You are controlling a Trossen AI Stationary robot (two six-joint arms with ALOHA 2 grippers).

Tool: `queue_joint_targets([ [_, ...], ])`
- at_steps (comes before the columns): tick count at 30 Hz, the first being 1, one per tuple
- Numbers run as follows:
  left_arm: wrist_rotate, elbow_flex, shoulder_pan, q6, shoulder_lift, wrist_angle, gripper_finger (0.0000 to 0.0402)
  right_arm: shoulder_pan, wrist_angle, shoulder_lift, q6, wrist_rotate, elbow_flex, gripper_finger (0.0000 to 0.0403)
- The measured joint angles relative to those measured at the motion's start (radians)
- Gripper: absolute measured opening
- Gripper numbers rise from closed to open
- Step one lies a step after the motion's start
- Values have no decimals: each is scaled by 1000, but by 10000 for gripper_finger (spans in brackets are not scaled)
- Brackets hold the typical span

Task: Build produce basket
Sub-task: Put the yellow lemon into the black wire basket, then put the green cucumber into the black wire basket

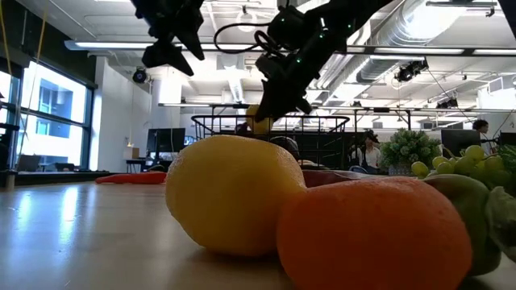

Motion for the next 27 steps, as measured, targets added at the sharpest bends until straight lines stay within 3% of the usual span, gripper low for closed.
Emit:
queue_joint_targets([
  [5, 4, 0, 0, -35, 0, -19, 215, 1, 17, 13, -5, -76, -1, 119],
  [12, 8, 0, -13, -67, 0, -26, 214, 1, 3, 18, -29, -74, -1, 125],
  [16, 8, 0, -27, -67, 0, -26, 214, 1, 2, 18, -29, -37, -1, 156],
  [27, 8, 0, -72, -68, 0, -26, 214, 1, -11, 18, -30, -78, -1, 240],
])
